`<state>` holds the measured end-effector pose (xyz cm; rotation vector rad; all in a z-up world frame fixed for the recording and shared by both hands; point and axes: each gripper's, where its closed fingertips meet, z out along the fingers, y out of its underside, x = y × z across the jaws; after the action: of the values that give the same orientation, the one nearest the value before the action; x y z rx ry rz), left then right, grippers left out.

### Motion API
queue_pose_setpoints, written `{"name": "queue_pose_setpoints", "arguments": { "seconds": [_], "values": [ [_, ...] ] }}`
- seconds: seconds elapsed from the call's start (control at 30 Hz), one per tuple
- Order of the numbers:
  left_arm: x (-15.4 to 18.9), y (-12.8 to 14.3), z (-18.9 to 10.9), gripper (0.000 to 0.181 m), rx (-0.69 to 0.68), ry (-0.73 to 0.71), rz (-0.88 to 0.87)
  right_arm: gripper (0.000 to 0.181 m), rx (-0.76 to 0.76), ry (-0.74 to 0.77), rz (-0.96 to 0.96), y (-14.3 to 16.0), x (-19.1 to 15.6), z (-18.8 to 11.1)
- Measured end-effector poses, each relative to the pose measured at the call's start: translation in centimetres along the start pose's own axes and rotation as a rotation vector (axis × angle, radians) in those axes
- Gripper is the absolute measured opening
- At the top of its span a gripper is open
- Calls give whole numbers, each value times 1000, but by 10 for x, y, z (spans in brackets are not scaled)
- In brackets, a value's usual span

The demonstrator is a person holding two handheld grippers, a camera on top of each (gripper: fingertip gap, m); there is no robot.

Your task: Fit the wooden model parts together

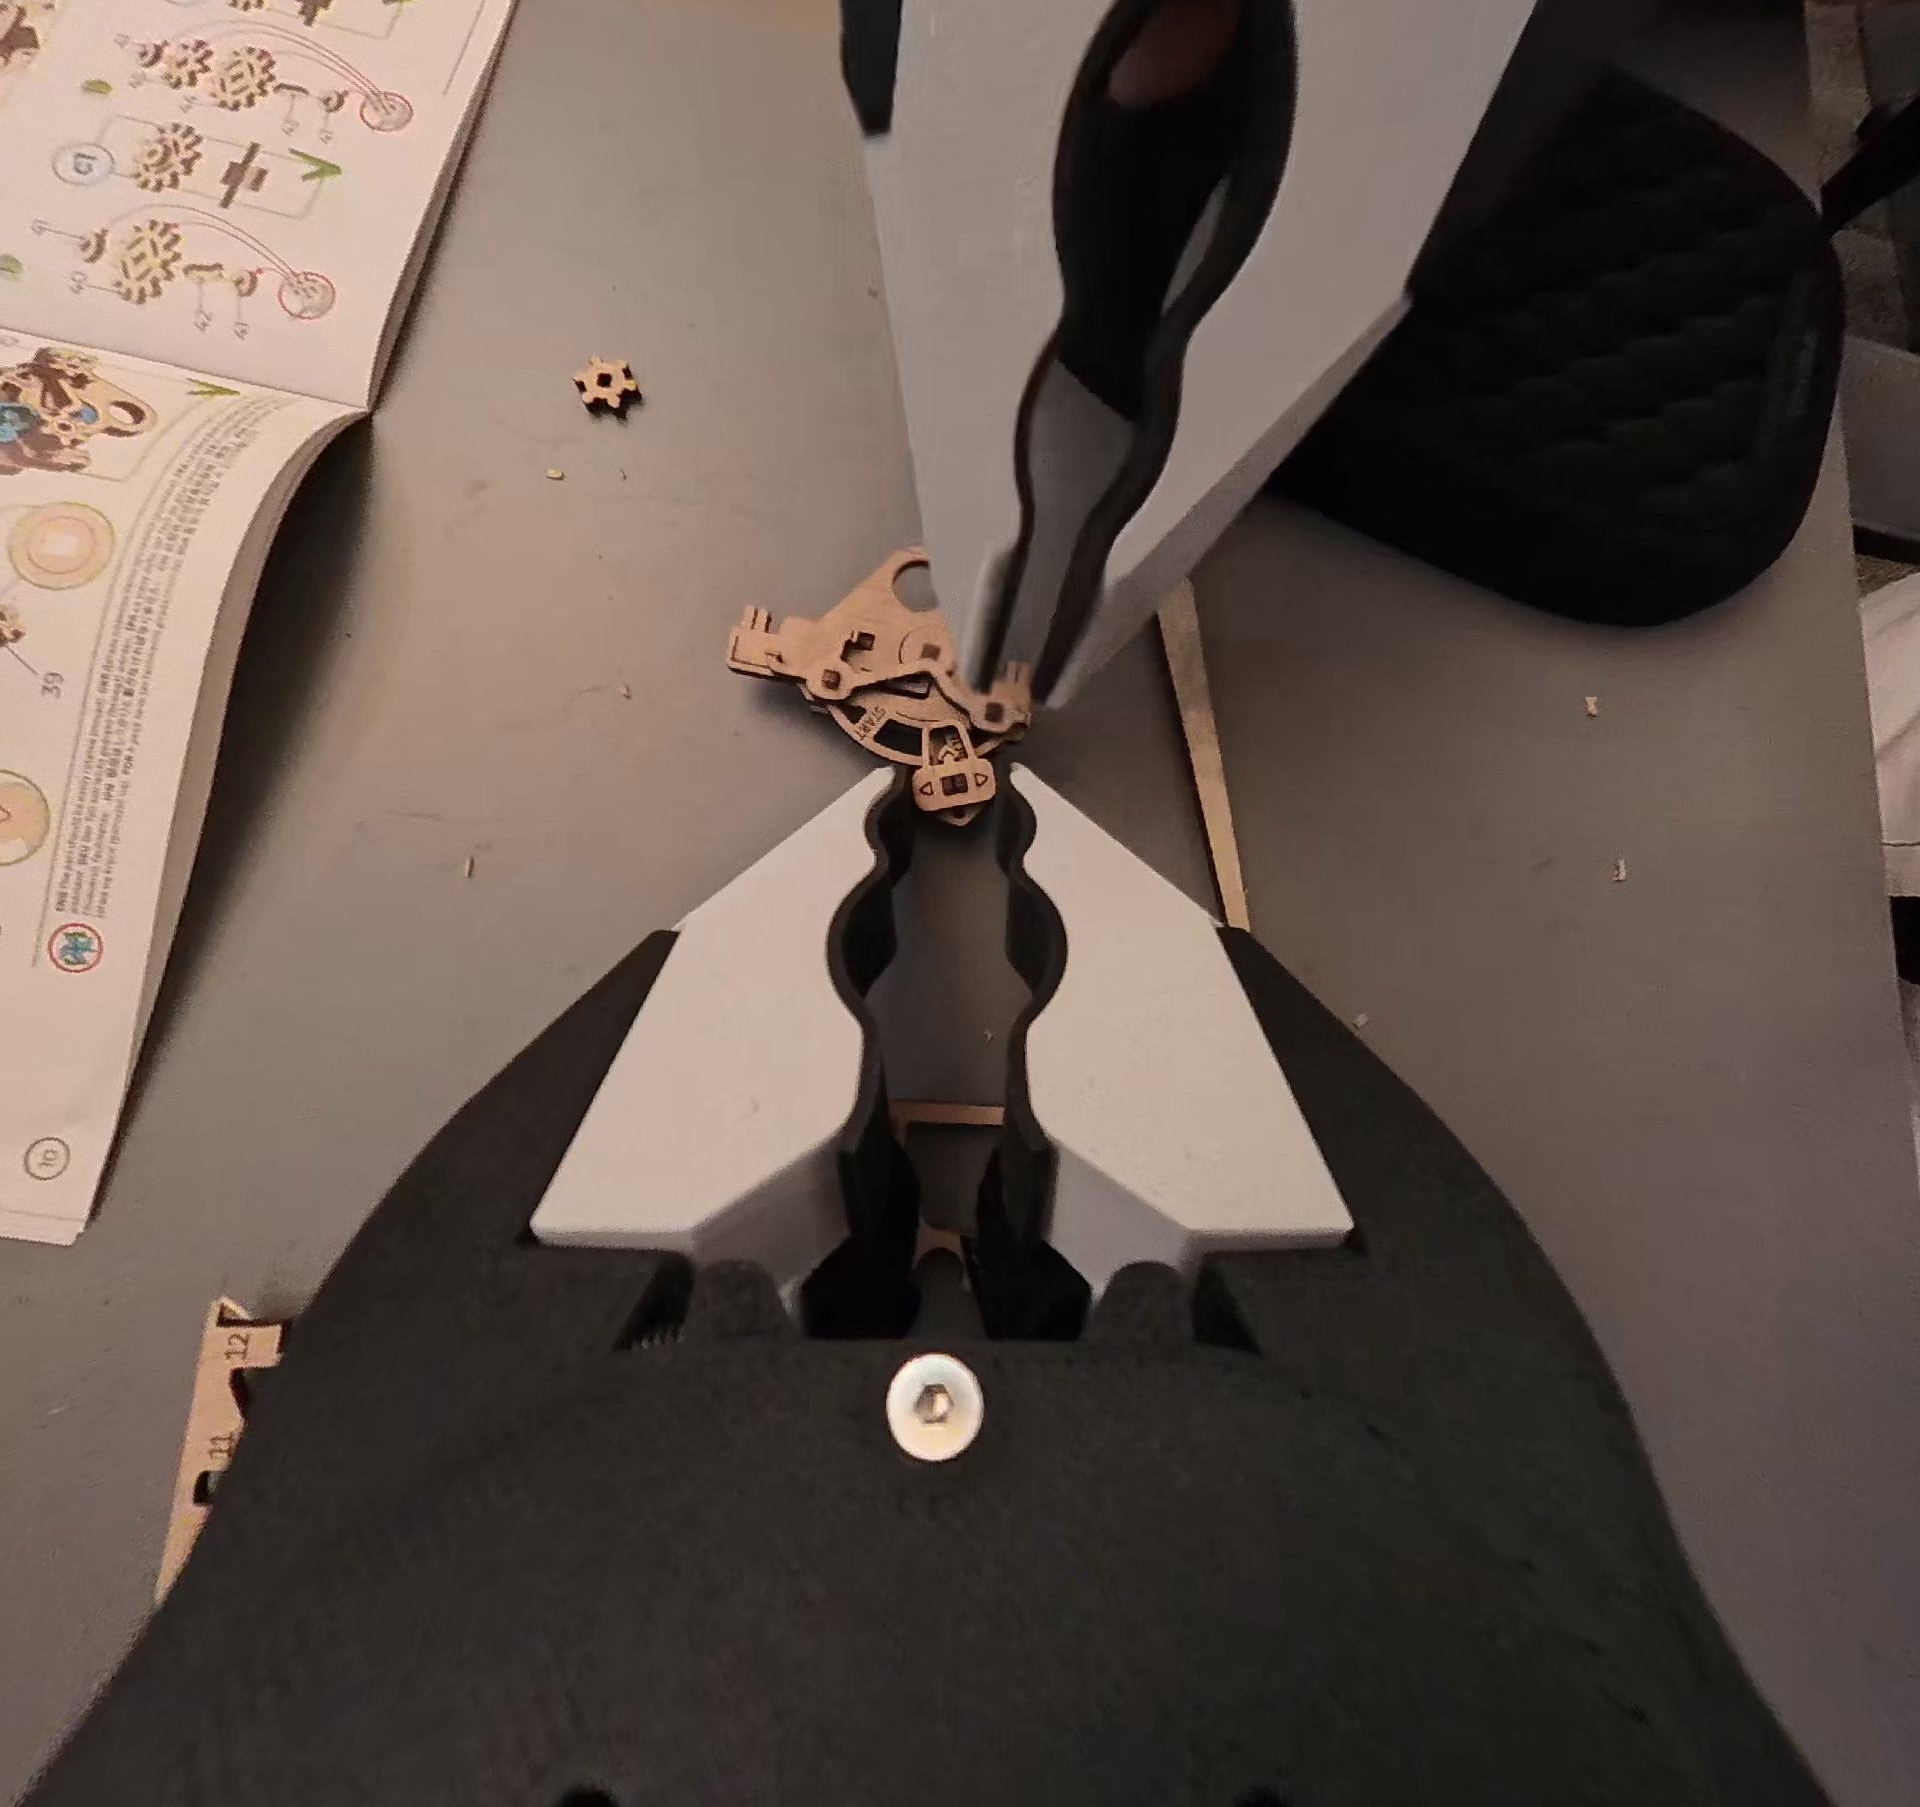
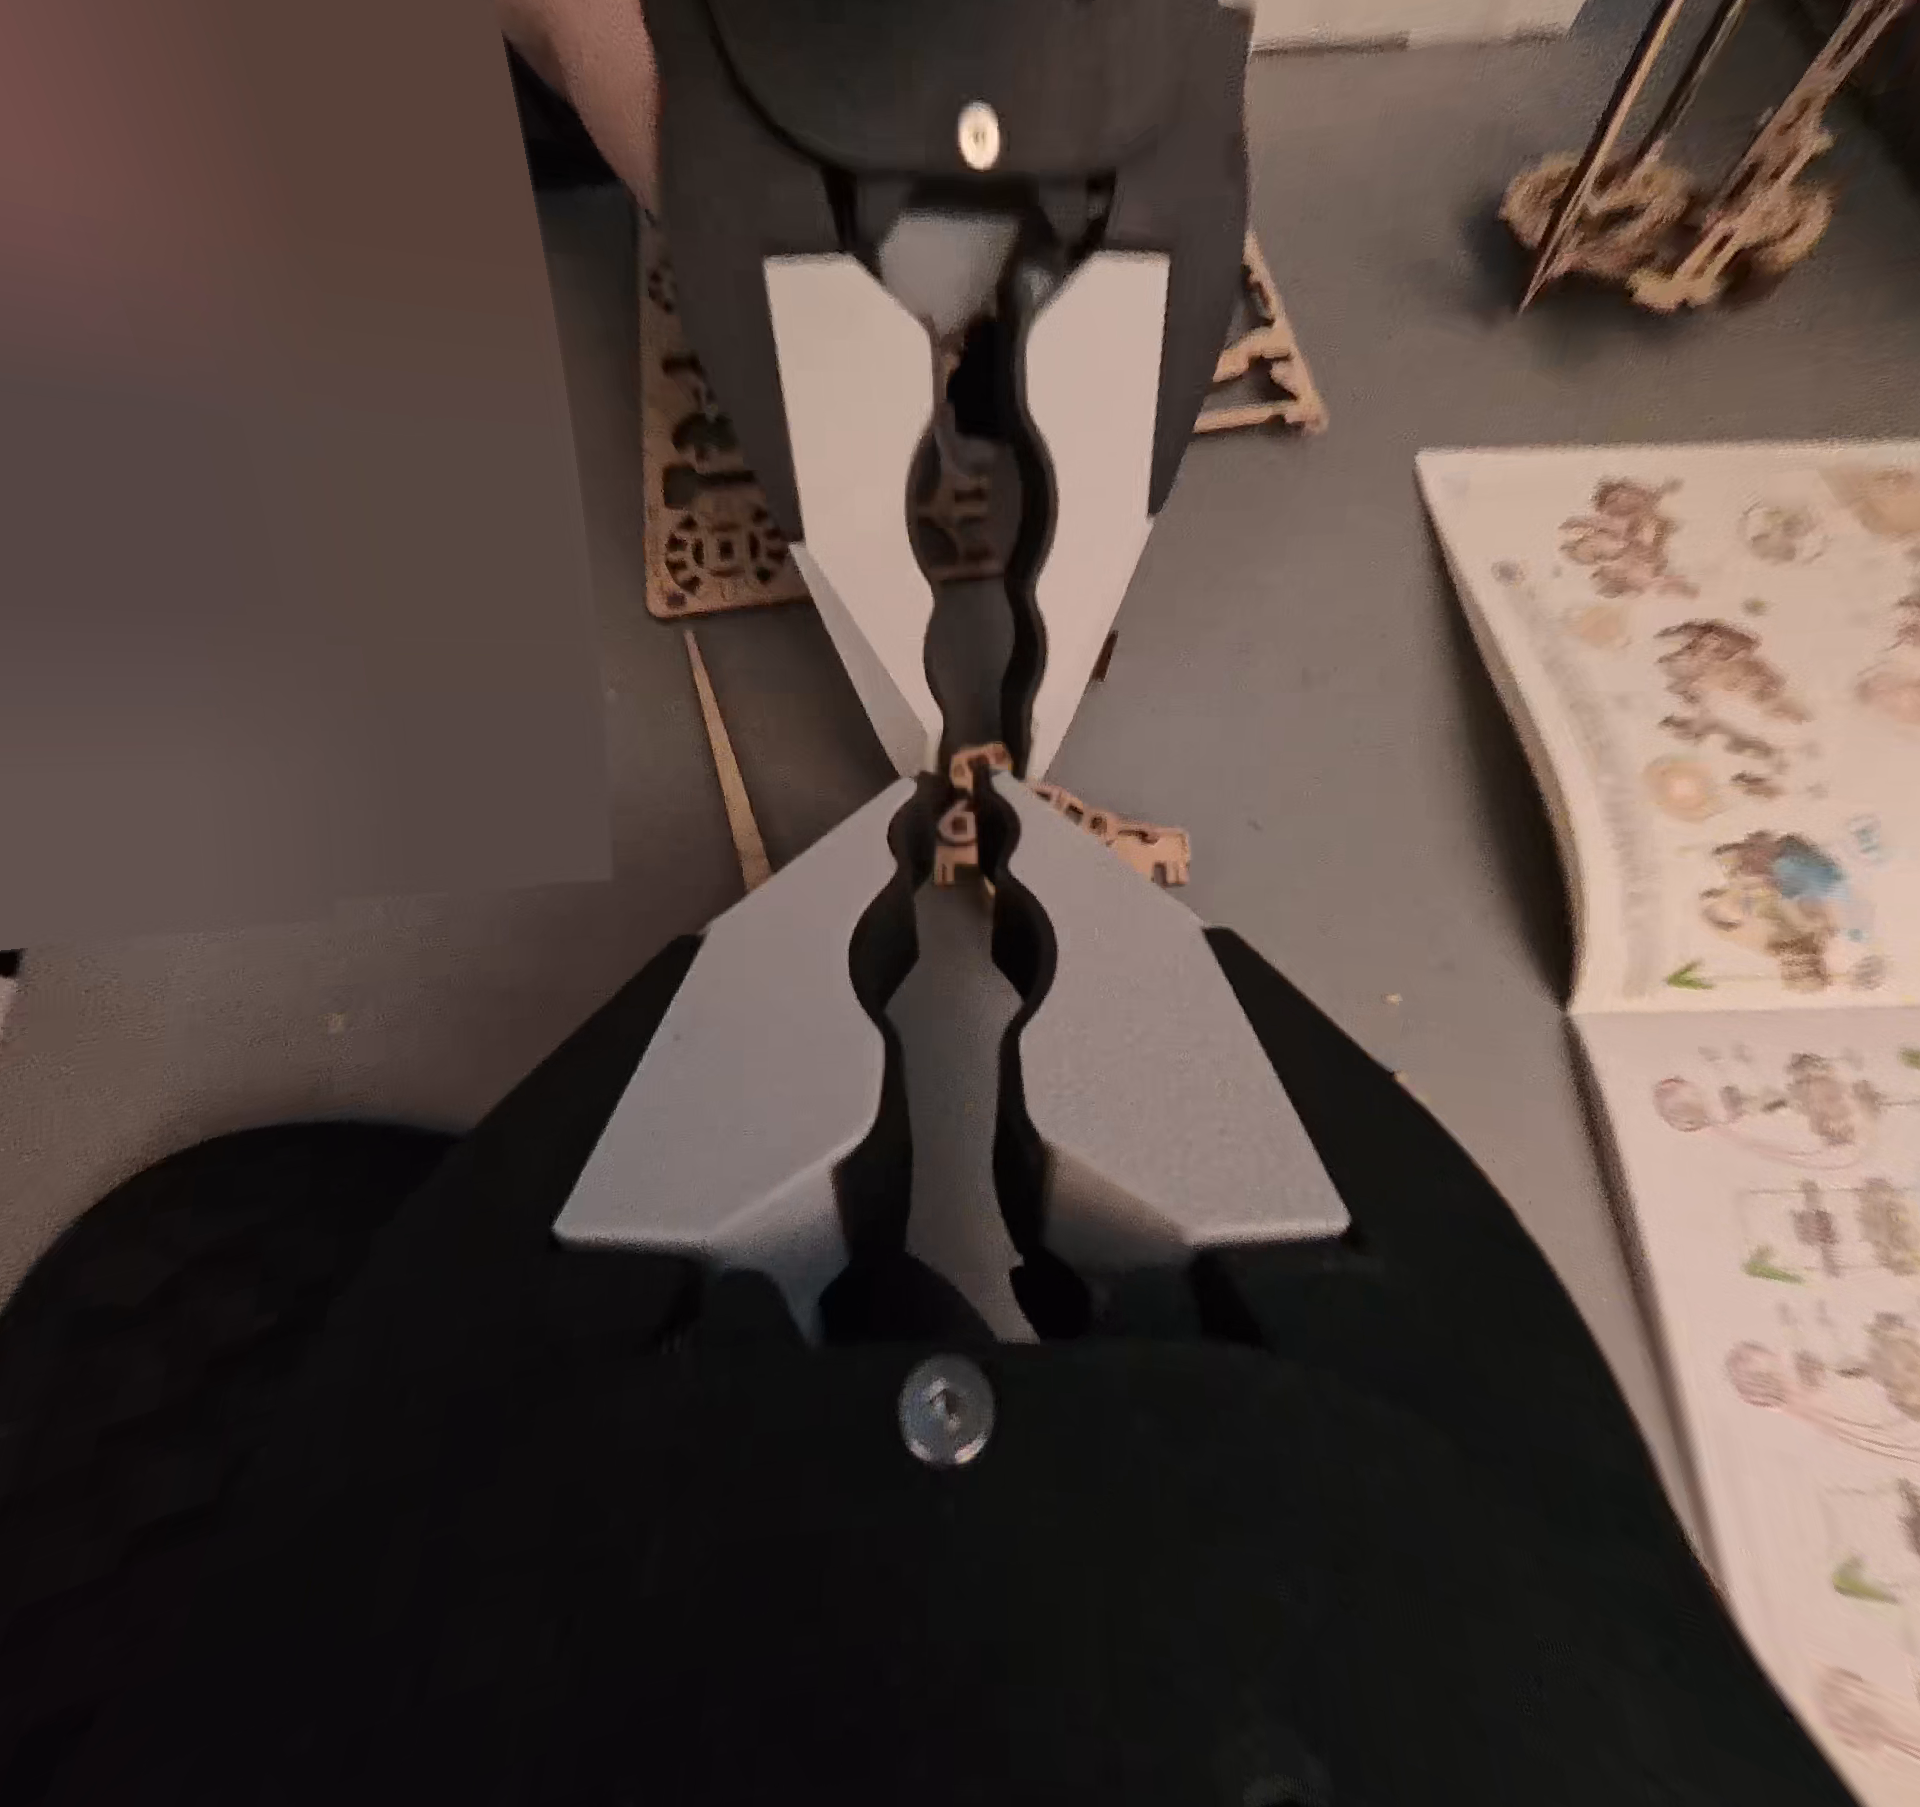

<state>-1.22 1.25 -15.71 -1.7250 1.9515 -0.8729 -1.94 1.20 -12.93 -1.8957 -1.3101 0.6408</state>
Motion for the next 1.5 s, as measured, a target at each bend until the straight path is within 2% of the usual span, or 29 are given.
{"name": "queue_pose_setpoints", "arguments": {
  "seconds": [0.03,0.07,0.1,0.17,0.23,0.3,0.37,0.43,0.53,0.57,0.6,0.73,0.77,0.8,0.87,0.93,1.0,1.07,1.13,1.23,1.33,1.37,1.4,1.43,1.47,1.5],
  "values": [
    [0,0,0,14,0,0,1,13,-66,-10,18,16,1,9],
    [0,0,0,14,-3,-5,6,4,-27,-22,38,8,1,6],
    [0,0,0,14,-1,-6,4,6,-50,-5,27,7,4,1],
    [0,0,0,14,0,-3,2,0,21,20,-11,-9,2,-5],
    [0,0,1,14,-1,-4,2,4,-69,-31,24,16,-3,13],
    [0,0,1,14,1,-6,5,3,-72,-16,13,8,-1,6],
    [0,0,1,14,0,-6,7,0,-4,3,-15,-2,-1,0],
    [0,0,0,14,-2,-6,6,6,-35,-46,38,12,-4,10],
    [0,0,0,14,2,-1,2,5,-33,10,-28,3,0,1],
    [0,0,0,14,2,-1,1,2,-34,-3,-19,6,-2,4],
    [0,0,0,14,1,-1,1,7,-62,-21,2,16,-3,11],
    [0,0,0,14,2,-1,3,2,-45,17,-38,4,-1,1],
    [0,0,0,14,3,1,1,0,-51,1,-31,9,-4,7],
    [0,0,0,14,3,2,-1,7,-56,-29,-5,15,-6,12],
    [0,0,0,14,4,1,0,7,-95,4,-18,12,0,5],
    [0,0,0,14,3,0,3,3,-52,25,-52,2,-2,0],
    [-1,1,0,14,-1,1,2,0,-34,-8,5,12,-2,8],
    [-1,0,0,14,3,0,-1,6,-109,20,-9,17,3,2],
    [-1,0,0,14,3,2,-2,5,-51,20,-34,4,-3,1],
    [-2,1,-1,14,0,-1,0,7,-85,-5,20,16,0,6],
    [-2,1,0,14,2,1,-3,2,-32,15,-22,3,-2,3],
    [-2,0,0,14,2,1,-4,13,-96,4,-11,19,-2,11],
    [-2,1,0,14,-1,0,-1,6,-54,-15,7,13,-2,10],
    [-1,1,-1,14,0,9,-11,12,-69,-5,15,13,2,7],
    [1,1,-2,14,5,35,-43,26,-35,29,10,9,9,3],
    [2,-2,-5,14,30,66,-95,34,12,33,-7,3,10,-3]
  ]
}}
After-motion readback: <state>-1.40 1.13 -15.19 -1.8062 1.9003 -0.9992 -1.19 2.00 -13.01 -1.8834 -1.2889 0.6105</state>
